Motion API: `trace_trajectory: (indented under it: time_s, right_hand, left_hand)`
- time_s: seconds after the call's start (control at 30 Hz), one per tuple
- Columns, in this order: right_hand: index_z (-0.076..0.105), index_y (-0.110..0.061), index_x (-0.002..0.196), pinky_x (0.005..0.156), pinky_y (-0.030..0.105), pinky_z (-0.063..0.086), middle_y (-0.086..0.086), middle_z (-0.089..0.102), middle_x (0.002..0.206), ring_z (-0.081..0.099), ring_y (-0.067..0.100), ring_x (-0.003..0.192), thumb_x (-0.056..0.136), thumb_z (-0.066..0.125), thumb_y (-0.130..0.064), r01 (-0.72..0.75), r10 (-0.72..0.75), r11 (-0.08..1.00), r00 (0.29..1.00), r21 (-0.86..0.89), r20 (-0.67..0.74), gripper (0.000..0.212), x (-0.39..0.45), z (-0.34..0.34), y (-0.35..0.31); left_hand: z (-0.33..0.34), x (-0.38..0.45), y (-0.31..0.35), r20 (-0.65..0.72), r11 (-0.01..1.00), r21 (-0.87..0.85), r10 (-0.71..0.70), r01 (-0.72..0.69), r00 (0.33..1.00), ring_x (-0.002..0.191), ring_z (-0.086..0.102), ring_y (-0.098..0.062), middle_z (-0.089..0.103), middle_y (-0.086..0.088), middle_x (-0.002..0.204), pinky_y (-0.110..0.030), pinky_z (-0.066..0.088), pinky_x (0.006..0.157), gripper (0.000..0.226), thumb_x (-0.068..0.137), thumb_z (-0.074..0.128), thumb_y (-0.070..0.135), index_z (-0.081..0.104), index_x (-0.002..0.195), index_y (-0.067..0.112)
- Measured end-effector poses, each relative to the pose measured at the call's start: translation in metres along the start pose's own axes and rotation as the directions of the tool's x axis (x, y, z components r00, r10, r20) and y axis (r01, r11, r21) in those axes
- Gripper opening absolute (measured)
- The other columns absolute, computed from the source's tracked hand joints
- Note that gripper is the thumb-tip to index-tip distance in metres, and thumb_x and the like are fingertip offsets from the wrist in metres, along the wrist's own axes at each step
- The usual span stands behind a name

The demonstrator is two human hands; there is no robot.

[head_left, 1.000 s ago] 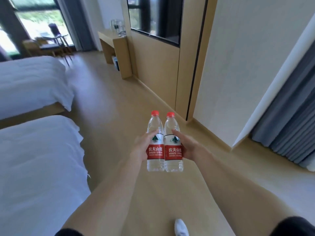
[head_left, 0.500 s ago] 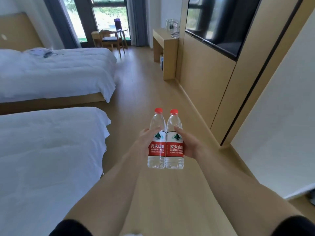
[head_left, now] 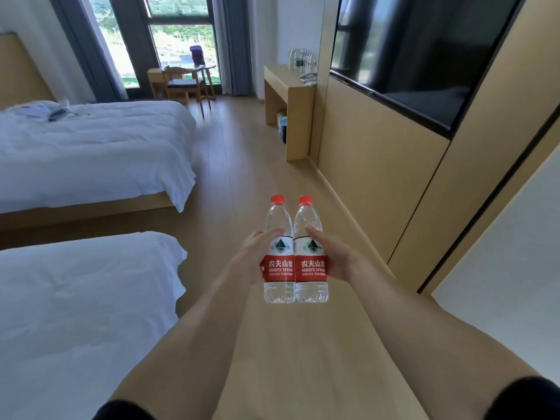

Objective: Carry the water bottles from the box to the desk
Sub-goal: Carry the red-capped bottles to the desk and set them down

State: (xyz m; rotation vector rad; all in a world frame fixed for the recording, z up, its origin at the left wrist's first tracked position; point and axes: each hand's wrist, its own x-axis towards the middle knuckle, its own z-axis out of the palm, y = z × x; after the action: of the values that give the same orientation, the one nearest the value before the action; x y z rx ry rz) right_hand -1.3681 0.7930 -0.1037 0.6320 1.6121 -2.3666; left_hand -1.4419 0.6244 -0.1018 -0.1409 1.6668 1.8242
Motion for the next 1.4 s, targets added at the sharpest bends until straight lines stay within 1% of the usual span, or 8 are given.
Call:
trace_trajectory:
  time_s: [0.13,0.37,0.47,0.6,0.77,1.03,1.2,1.4]
  right_hand:
    - [0.055,-0.005,0.132,0.073,0.039,0.061,0.016,0.074,0.11,0.074,0.029,0.09,0.092,0.065,-0.042,0.001,-0.001,1.0,1.0,0.012,0.001,0.055,0.049,0.009,-0.03]
    - [0.054,-0.004,0.135,0.086,0.044,0.058,0.023,0.067,0.126,0.069,0.035,0.104,0.095,0.064,-0.039,0.004,-0.004,1.0,1.0,-0.002,-0.003,0.053,0.128,0.011,-0.07]
    - [0.053,-0.003,0.135,0.085,0.044,0.059,0.024,0.065,0.128,0.069,0.035,0.1,0.094,0.065,-0.037,0.011,-0.011,1.0,1.0,0.013,0.002,0.054,0.167,0.007,-0.087]
    - [0.054,-0.003,0.133,0.078,0.042,0.061,0.025,0.065,0.127,0.071,0.033,0.093,0.094,0.066,-0.036,0.001,-0.002,1.0,0.999,0.016,0.04,0.053,0.224,-0.001,-0.116]
    - [0.053,-0.001,0.133,0.085,0.046,0.059,0.027,0.065,0.127,0.07,0.036,0.097,0.095,0.066,-0.036,-0.023,0.023,1.0,0.995,-0.007,0.098,0.054,0.312,-0.012,-0.164]
    - [0.051,0.001,0.132,0.1,0.054,0.052,0.028,0.063,0.128,0.065,0.041,0.105,0.094,0.066,-0.041,-0.065,0.081,0.994,0.981,-0.093,0.175,0.058,0.431,-0.034,-0.246]
    - [0.052,0.0,0.131,0.088,0.049,0.057,0.028,0.064,0.127,0.069,0.036,0.093,0.094,0.066,-0.041,-0.069,0.089,0.991,0.979,-0.115,0.183,0.056,0.487,-0.035,-0.278]
    - [0.05,0.001,0.133,0.103,0.057,0.048,0.029,0.062,0.13,0.064,0.042,0.106,0.094,0.065,-0.042,-0.069,0.093,0.988,0.979,-0.137,0.181,0.06,0.561,-0.032,-0.309]
  left_hand:
    - [-0.01,0.049,0.036,0.03,1.0,-0.012,-0.005,0.006,1.0,0.108,0.068,-0.045,0.07,-0.024,0.116,-0.064,0.053,0.093,0.057,0.085,0.079,0.029,0.052,0.13,0.008]
    - [-0.022,0.126,0.076,0.014,0.999,-0.038,0.019,-0.018,1.0,0.092,0.075,-0.038,0.073,-0.02,0.108,-0.059,0.059,0.084,0.055,0.081,0.084,0.035,0.055,0.121,0.01]
    - [-0.024,0.16,0.094,-0.008,0.999,-0.038,0.028,-0.028,1.0,0.085,0.076,-0.035,0.073,-0.019,0.107,-0.054,0.061,0.079,0.055,0.081,0.084,0.035,0.055,0.12,0.01]
    - [-0.024,0.209,0.124,-0.048,0.999,-0.024,0.025,-0.026,0.999,0.096,0.073,-0.04,0.071,-0.021,0.11,-0.056,0.06,0.084,0.057,0.083,0.082,0.035,0.053,0.124,0.008]
    - [-0.021,0.284,0.169,-0.085,0.999,-0.047,0.022,-0.026,0.996,0.111,0.067,-0.045,0.067,-0.026,0.123,-0.061,0.053,0.097,0.063,0.087,0.078,0.034,0.05,0.136,0.005]
    - [-0.008,0.384,0.242,-0.131,0.996,-0.082,0.022,-0.033,0.991,0.115,0.065,-0.046,0.064,-0.026,0.127,-0.061,0.051,0.099,0.065,0.089,0.075,0.037,0.047,0.138,0.007]
    - [-0.012,0.435,0.271,-0.17,0.994,-0.106,0.02,-0.039,0.985,0.113,0.066,-0.045,0.065,-0.026,0.126,-0.061,0.052,0.099,0.063,0.089,0.075,0.036,0.047,0.138,0.007]
    - [-0.027,0.499,0.306,-0.16,0.992,-0.118,0.02,-0.039,0.987,0.113,0.066,-0.044,0.065,-0.025,0.127,-0.059,0.052,0.099,0.064,0.09,0.074,0.037,0.047,0.14,0.008]
